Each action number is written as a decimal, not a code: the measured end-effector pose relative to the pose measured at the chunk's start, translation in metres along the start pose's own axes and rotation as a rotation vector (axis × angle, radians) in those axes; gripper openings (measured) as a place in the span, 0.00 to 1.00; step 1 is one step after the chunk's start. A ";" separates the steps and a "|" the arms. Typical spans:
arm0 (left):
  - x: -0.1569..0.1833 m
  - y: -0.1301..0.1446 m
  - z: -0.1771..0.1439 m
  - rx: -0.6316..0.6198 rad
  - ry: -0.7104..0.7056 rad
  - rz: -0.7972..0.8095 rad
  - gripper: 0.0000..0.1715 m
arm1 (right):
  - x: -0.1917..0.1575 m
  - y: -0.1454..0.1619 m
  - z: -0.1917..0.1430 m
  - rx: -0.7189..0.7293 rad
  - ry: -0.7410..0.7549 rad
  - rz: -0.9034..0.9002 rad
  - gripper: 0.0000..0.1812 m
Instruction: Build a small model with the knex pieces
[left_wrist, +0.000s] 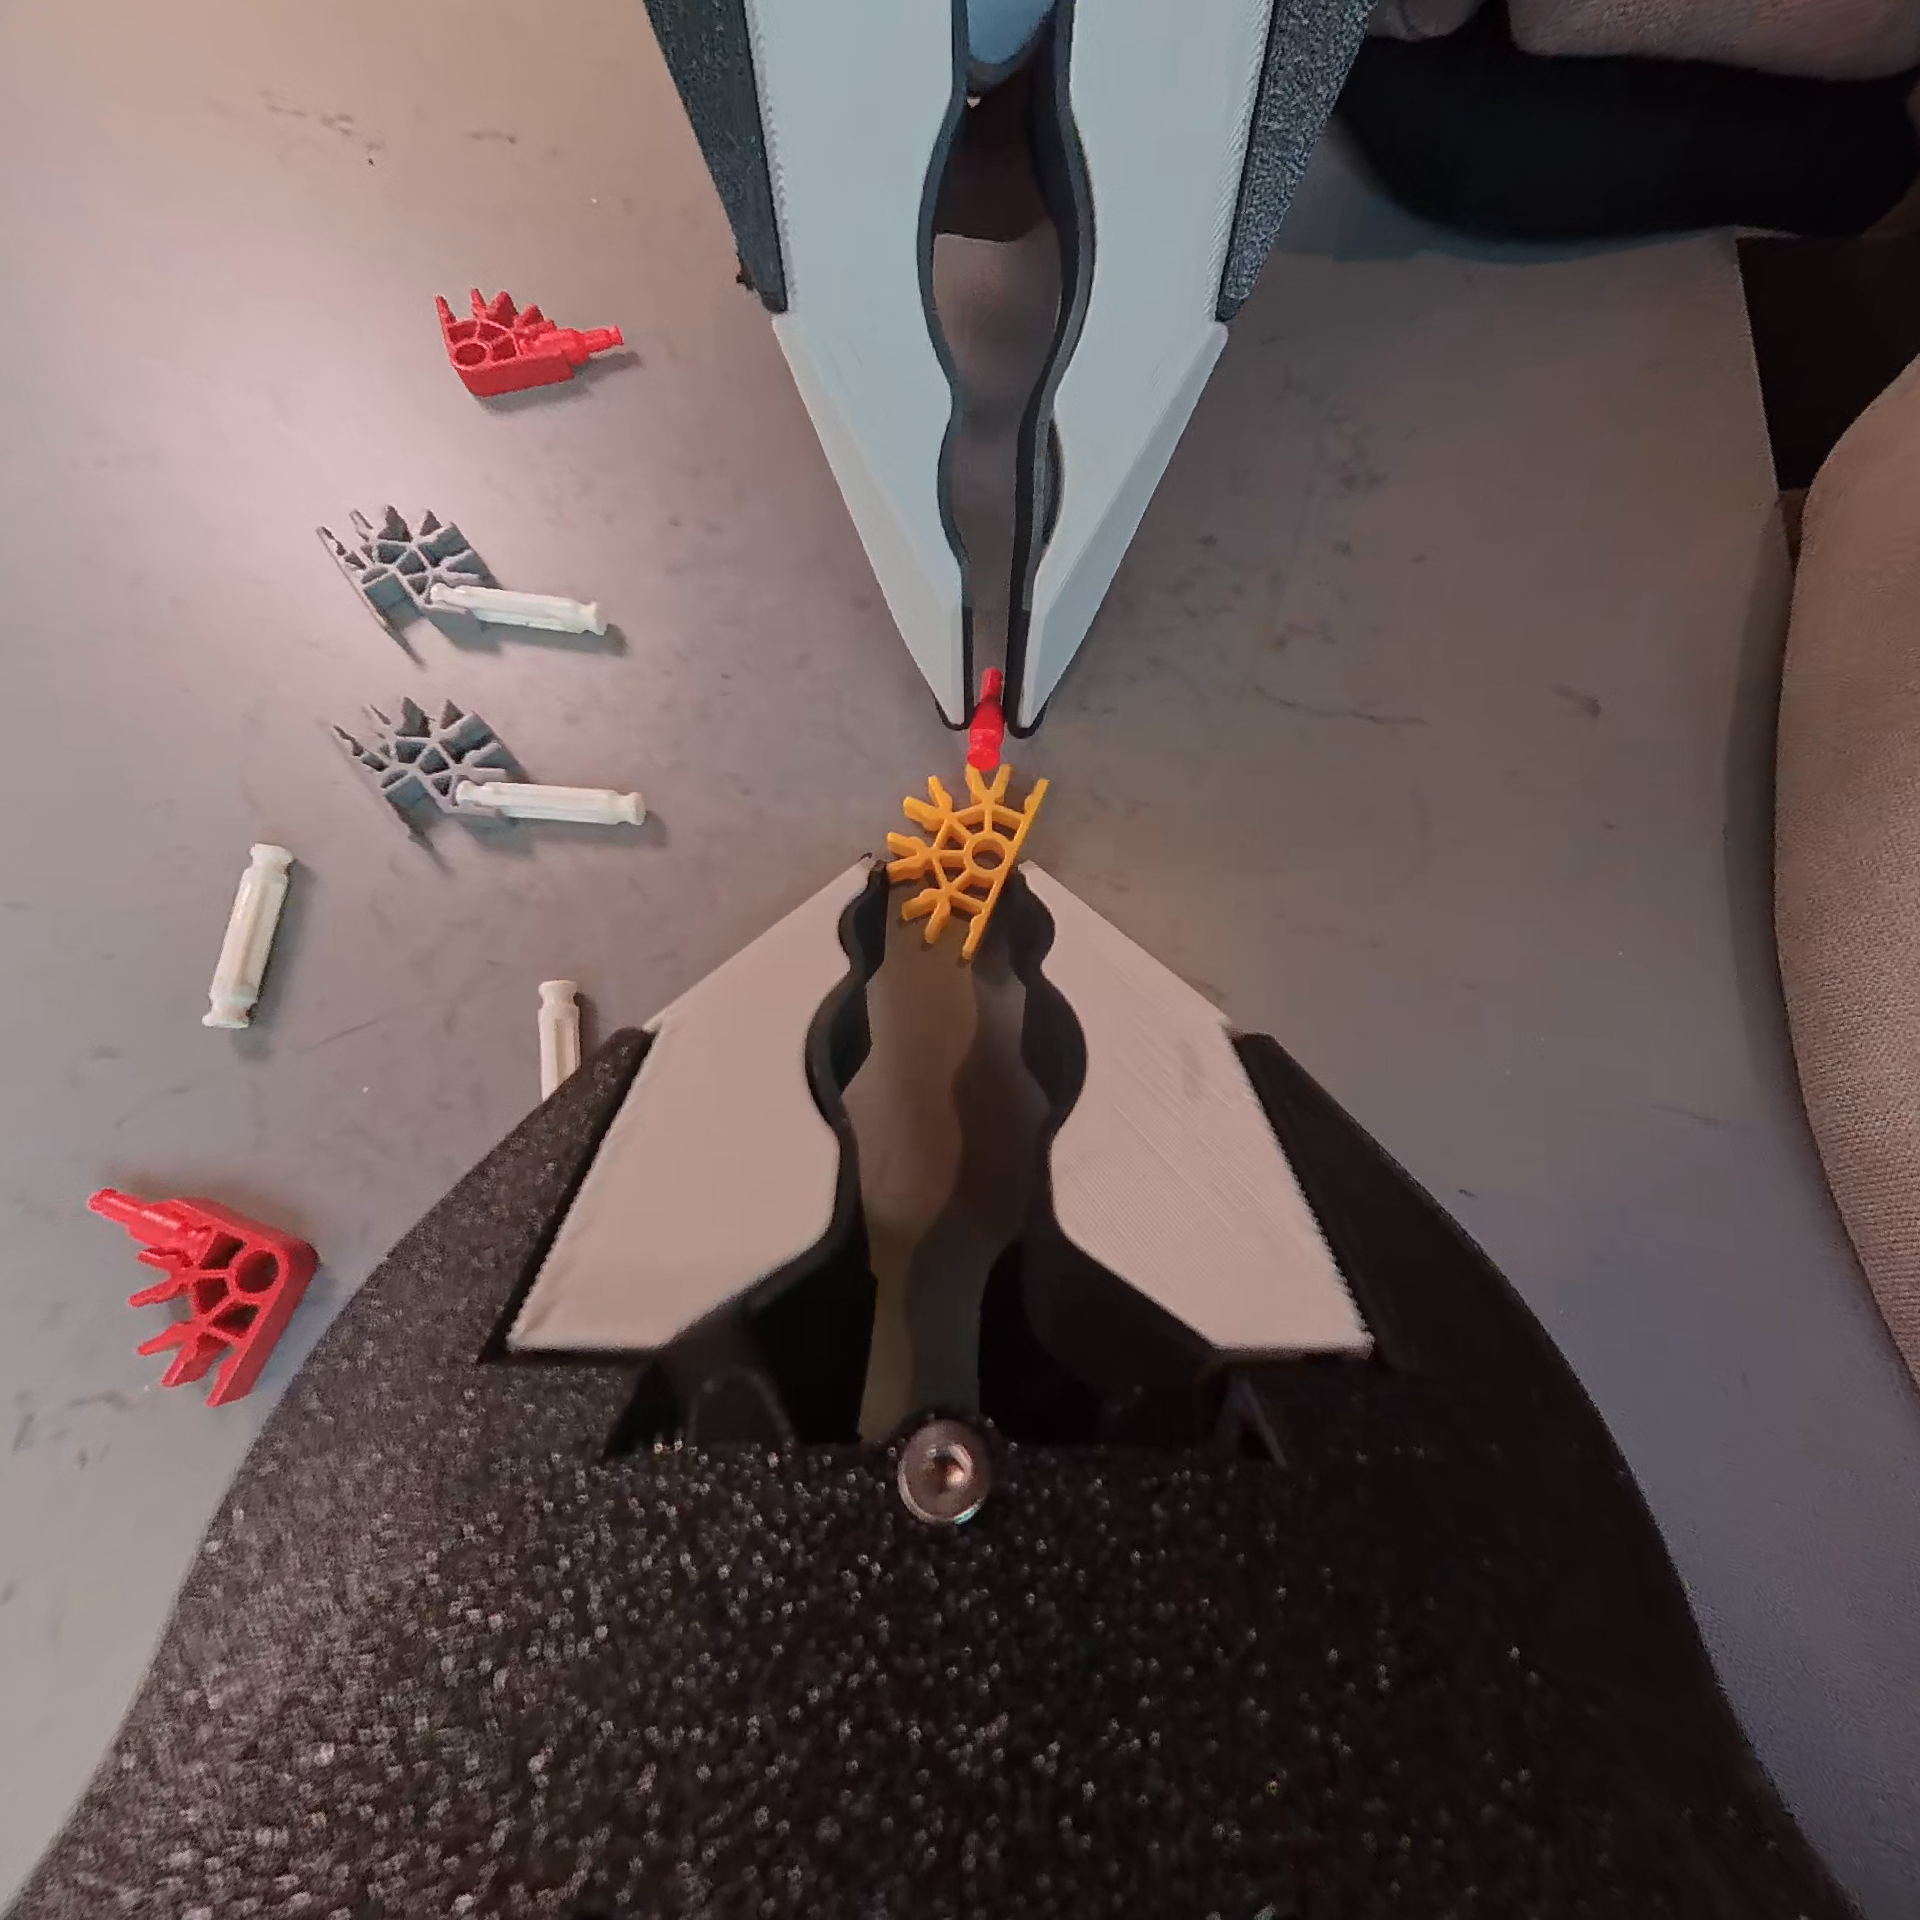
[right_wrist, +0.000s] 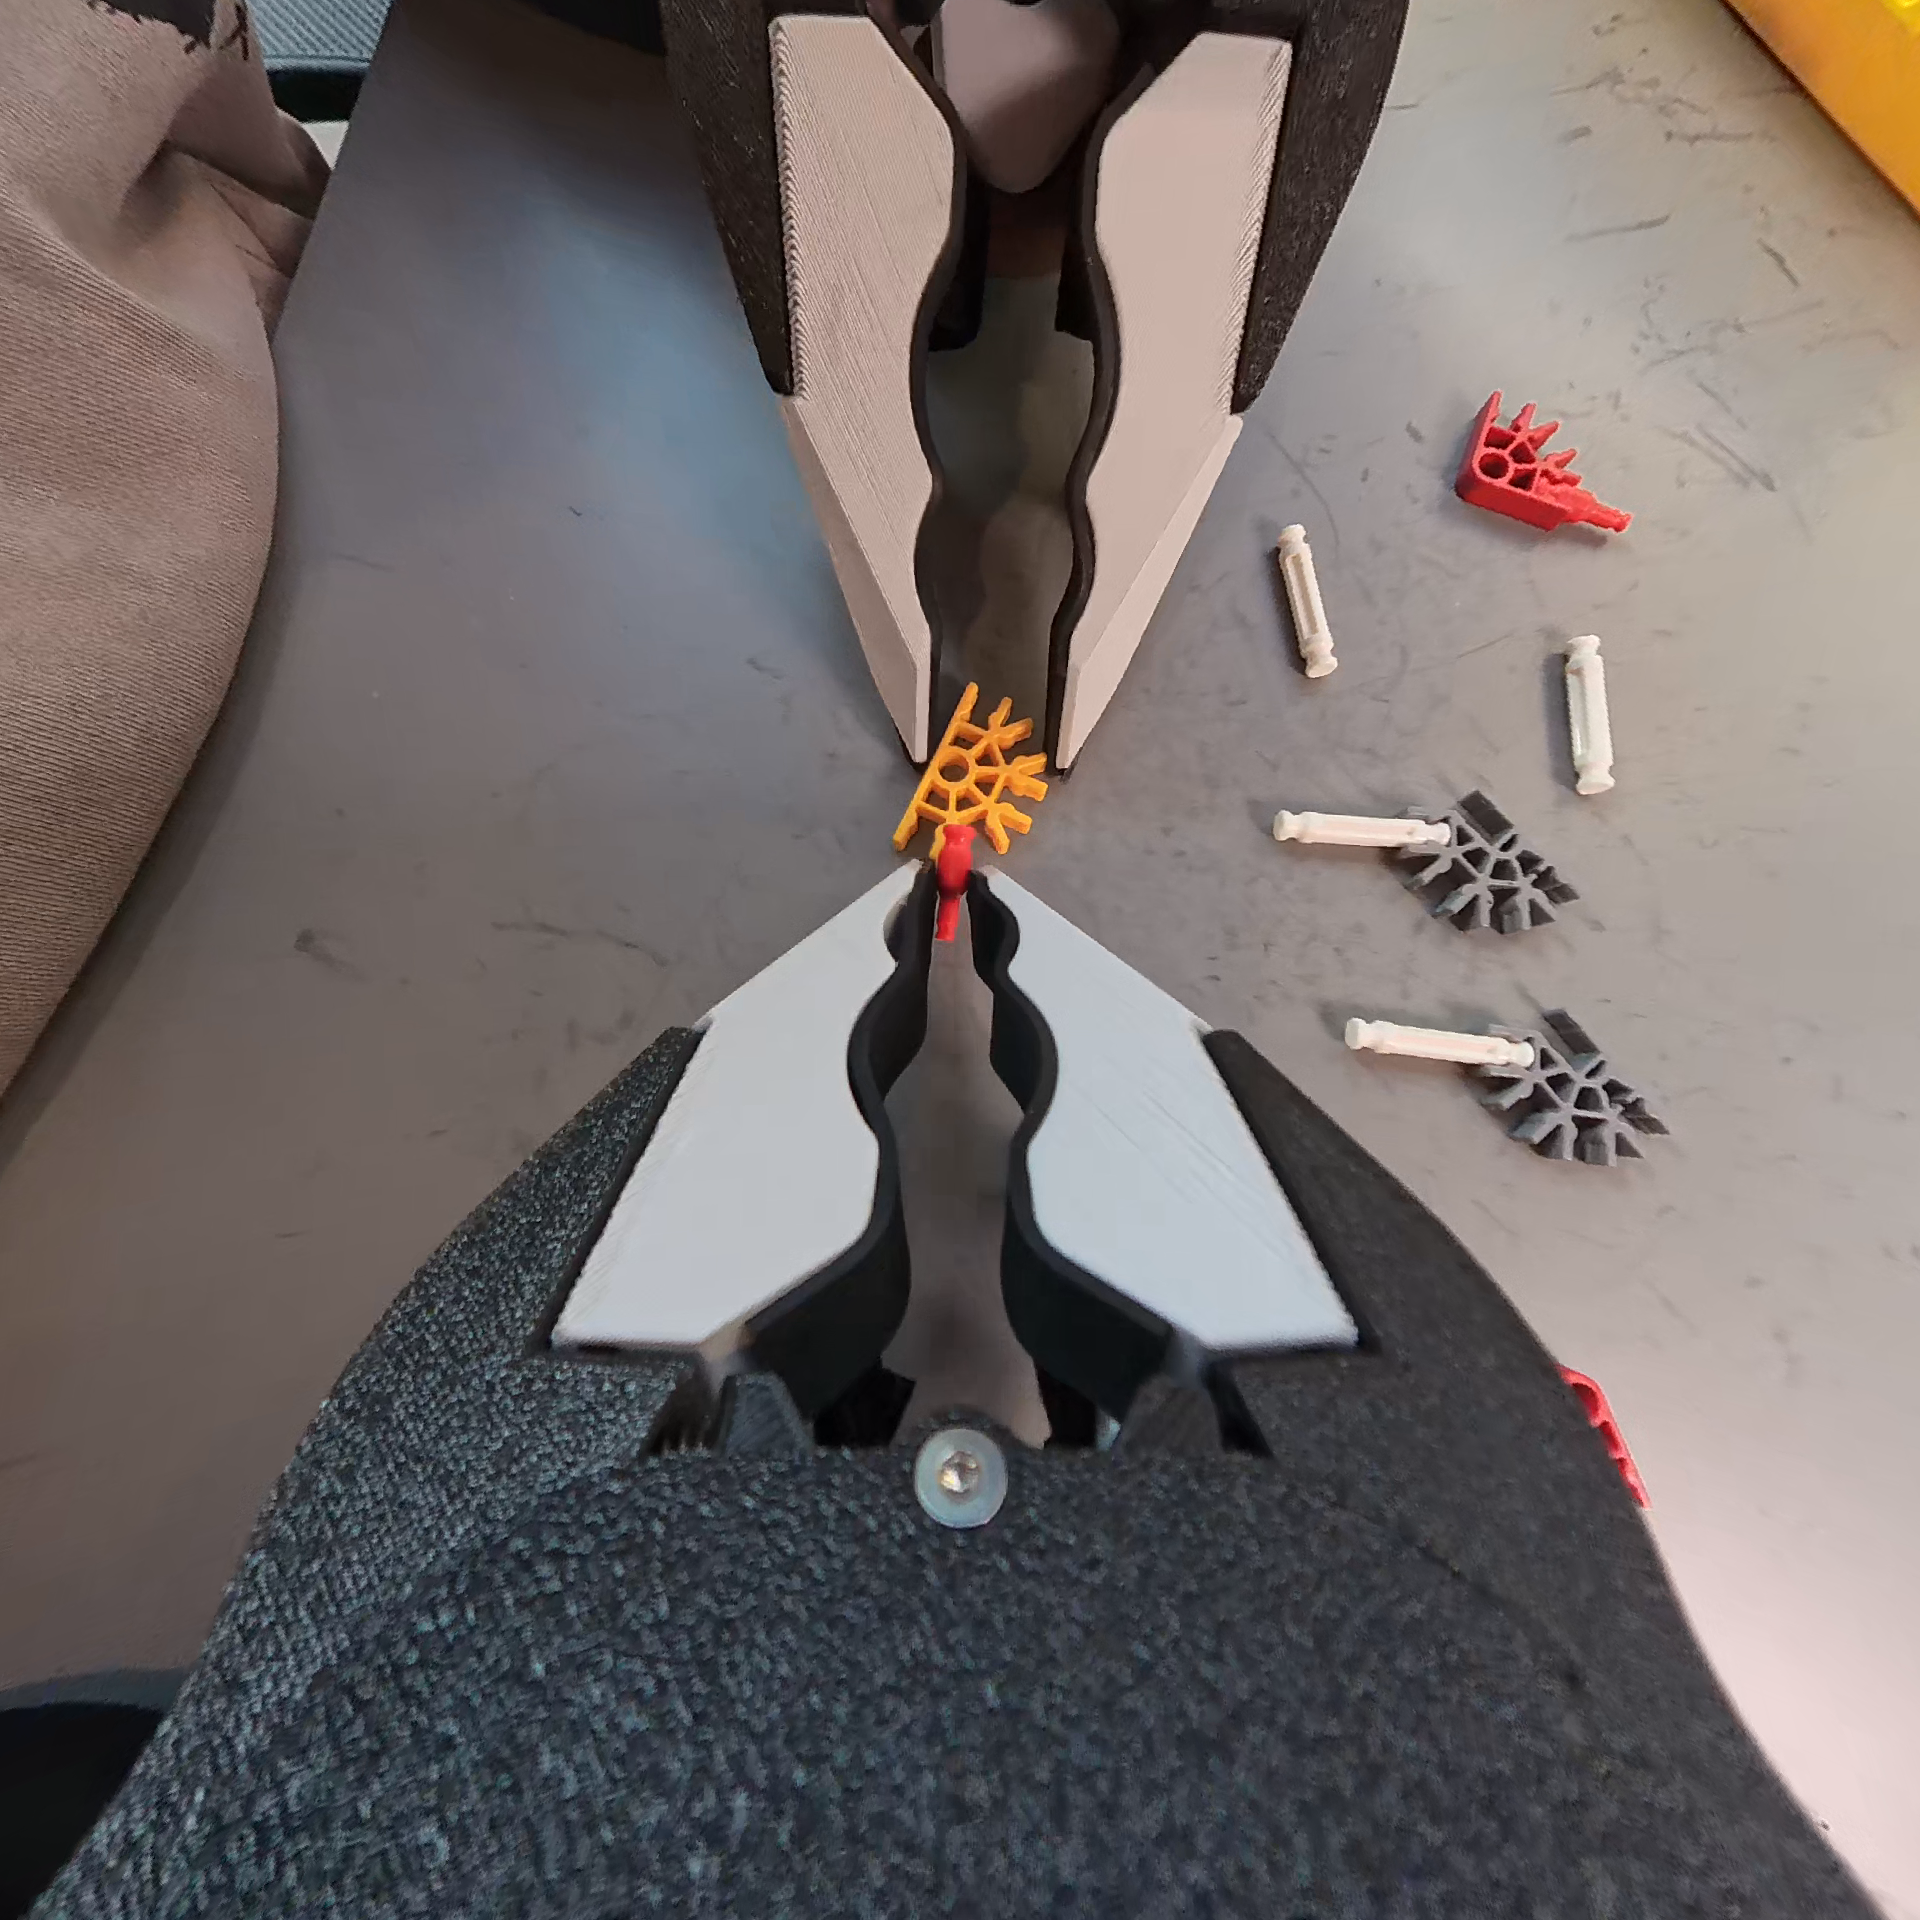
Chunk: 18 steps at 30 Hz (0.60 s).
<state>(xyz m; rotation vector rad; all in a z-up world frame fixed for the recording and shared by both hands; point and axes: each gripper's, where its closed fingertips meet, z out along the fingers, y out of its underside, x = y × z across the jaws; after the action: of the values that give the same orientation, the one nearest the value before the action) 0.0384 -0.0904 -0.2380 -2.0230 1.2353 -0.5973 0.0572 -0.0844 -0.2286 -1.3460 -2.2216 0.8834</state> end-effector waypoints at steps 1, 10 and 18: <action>0.000 0.000 0.000 -0.001 -0.004 -0.006 0.13 | 0.000 -0.001 -0.001 0.000 0.002 0.000 0.02; -0.008 -0.002 0.001 0.010 -0.051 -0.063 0.13 | 0.002 0.003 -0.001 -0.061 0.032 0.001 0.02; -0.008 -0.002 0.002 0.007 -0.068 -0.035 0.13 | 0.004 0.009 0.002 -0.099 0.044 -0.005 0.02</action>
<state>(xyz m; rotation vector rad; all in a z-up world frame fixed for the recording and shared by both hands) 0.0370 -0.0822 -0.2378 -2.0465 1.1584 -0.5444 0.0602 -0.0789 -0.2368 -1.3895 -2.2604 0.7432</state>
